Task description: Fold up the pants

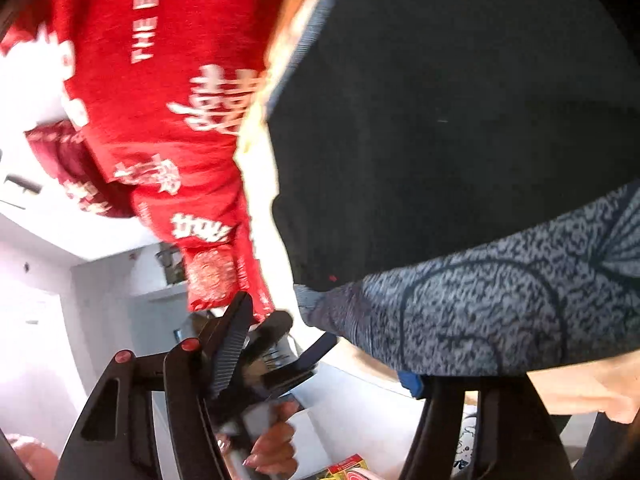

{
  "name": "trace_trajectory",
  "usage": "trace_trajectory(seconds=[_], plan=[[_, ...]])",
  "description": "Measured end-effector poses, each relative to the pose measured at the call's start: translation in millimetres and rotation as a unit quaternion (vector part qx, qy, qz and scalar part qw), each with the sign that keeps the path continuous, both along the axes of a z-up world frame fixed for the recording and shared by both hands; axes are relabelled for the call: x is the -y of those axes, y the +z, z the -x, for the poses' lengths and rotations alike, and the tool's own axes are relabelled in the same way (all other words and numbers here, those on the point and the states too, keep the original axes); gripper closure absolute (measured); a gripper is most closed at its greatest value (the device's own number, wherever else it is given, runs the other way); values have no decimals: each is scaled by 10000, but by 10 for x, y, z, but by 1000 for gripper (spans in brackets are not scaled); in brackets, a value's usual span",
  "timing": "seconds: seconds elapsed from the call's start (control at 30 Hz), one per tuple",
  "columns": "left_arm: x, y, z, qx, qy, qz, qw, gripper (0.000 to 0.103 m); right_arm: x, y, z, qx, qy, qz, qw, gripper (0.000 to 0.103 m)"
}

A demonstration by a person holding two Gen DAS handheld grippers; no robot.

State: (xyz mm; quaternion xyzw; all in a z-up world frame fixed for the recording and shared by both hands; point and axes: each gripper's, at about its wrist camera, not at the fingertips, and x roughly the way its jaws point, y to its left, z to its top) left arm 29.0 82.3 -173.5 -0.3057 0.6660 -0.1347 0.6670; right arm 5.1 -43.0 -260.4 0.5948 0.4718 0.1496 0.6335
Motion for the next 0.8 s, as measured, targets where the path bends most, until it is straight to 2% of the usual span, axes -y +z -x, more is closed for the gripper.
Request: trace_trajectory(seconds=[0.03,0.07,0.1,0.17,0.27,0.37,0.53,0.63,0.73,0.77,0.8], plan=[[6,-33,-42,-17,107,0,9999,0,-2,48,-12,62,58,14,10000,35],[11,-66,-75,-18,195,-19,9998,10,-8,72,-17,94,90,1,9999,35],[18,-91,-100,-20,235,-65,9997,26,-2,82,-18,114,120,-17,9999,35],[24,-108,-104,29,185,-224,9996,39,36,54,26,100,173,-19,9998,35],[29,-78,-81,204,-70,-311,9993,44,166,-77,217,-75,157,153,9997,34],[29,-60,-77,224,-340,-375,9985,45,369,-256,476,-455,-10,434,9980,34],[92,-7,-132,248,-728,-489,9958,45,770,-313,955,-820,-757,595,9920,34],[120,-18,-127,250,-954,-625,9932,45,940,-353,1111,-798,-1215,449,9884,34],[129,-73,-143,200,-1002,-705,9923,45,1041,-473,1179,-622,-1716,0,9832,34],[118,-89,-141,190,-990,-740,9921,50,1069,-488,1200,-582,-1900,-146,9799,37],[109,-102,-145,154,-959,-833,9918,59,1098,-506,1228,-539,-2108,-290,9756,50]])
